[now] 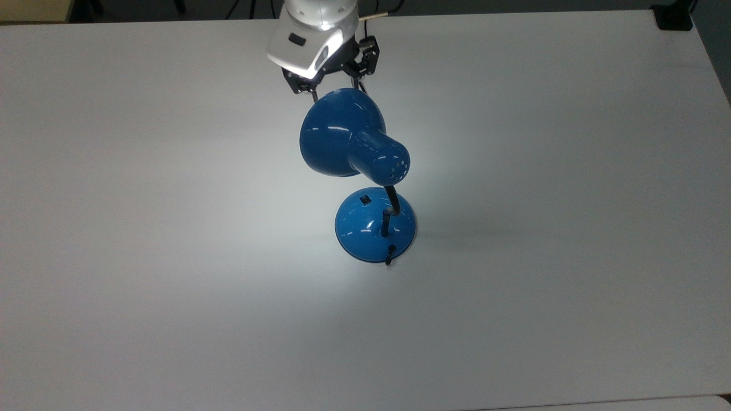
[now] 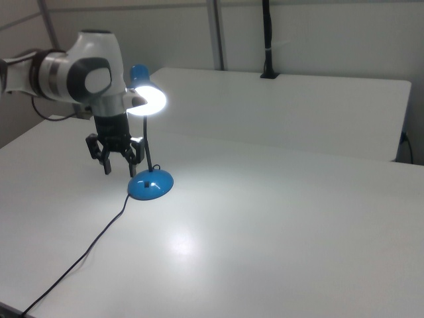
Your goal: Turn on the lamp
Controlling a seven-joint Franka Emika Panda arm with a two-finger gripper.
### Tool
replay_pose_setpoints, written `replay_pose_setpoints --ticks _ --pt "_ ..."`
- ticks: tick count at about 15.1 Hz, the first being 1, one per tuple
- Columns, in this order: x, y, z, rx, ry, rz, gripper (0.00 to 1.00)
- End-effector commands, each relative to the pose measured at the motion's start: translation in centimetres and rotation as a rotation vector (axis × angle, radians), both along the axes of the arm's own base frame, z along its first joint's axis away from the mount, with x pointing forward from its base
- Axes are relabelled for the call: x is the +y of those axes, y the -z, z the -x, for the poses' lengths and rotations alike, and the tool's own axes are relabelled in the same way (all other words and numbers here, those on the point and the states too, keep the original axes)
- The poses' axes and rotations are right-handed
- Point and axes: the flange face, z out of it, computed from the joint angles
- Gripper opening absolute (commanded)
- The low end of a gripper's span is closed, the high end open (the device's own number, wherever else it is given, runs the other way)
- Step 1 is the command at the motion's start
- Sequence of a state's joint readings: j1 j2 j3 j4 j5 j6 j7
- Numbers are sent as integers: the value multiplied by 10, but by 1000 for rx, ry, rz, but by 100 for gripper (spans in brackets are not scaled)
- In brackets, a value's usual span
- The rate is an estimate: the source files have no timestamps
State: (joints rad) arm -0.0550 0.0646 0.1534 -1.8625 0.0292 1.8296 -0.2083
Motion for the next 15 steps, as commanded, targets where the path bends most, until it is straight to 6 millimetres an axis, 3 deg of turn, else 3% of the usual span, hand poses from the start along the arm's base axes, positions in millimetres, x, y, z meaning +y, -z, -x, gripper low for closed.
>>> replay_pose_setpoints --ticks 1,3,6,9,12,15 --pt "-51 -71 33 -88 68 16 100" --pt "-89 -107 40 -119 140 11 100" --pt "-106 -135 38 -142 175 16 100" --pt "-115 -131 34 -139 205 7 100" --pt "-118 -133 16 -141 252 16 100" --pt "-129 -136 17 -155 285 10 100"
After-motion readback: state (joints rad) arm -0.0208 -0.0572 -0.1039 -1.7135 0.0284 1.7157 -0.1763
